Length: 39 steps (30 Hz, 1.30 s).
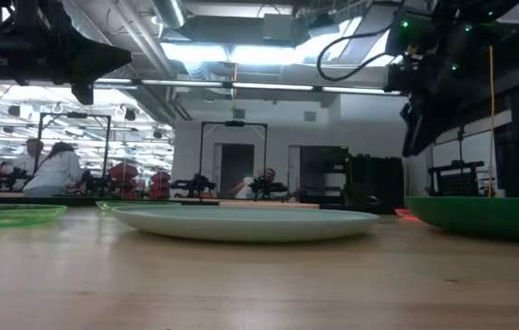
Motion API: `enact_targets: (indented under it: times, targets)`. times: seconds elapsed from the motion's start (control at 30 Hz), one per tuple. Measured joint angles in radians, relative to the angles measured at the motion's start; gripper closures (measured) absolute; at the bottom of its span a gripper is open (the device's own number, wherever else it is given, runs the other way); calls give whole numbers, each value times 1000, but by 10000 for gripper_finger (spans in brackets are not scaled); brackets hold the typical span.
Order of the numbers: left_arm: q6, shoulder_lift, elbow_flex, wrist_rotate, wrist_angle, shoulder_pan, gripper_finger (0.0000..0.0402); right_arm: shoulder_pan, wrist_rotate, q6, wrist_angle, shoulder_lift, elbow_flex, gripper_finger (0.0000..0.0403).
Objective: Stack plastic plates
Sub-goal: Stack the green plate on top of the blue plate
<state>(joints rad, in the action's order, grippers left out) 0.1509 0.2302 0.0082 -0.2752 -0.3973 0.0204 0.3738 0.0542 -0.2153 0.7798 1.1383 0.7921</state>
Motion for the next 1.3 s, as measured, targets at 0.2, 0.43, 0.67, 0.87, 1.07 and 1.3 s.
enact_targets:
  times: [0.2, 0.43, 0.67, 0.87, 1.07, 1.3]
  targets:
    - [0, 0, 0, 2, 4, 0, 398, 0, 2, -51, 54, 134, 0, 187]
    - [-3, 0, 0, -34, -4, -1, 398, 0, -45, -110, 53, 247, 0, 187]
    - [-3, 0, 0, -37, 6, 0, 398, 0, -29, -160, 61, 297, 0, 187]
    - [-3, 0, 0, -37, 4, 0, 398, 0, -32, -172, 31, 320, 0, 193]
    - [5, 0, 0, -15, 1, 0, 398, 0, -27, -207, 11, 343, -1, 243]
    - [4, 0, 0, -31, -15, 0, 398, 0, -25, -212, 10, 353, -1, 323]
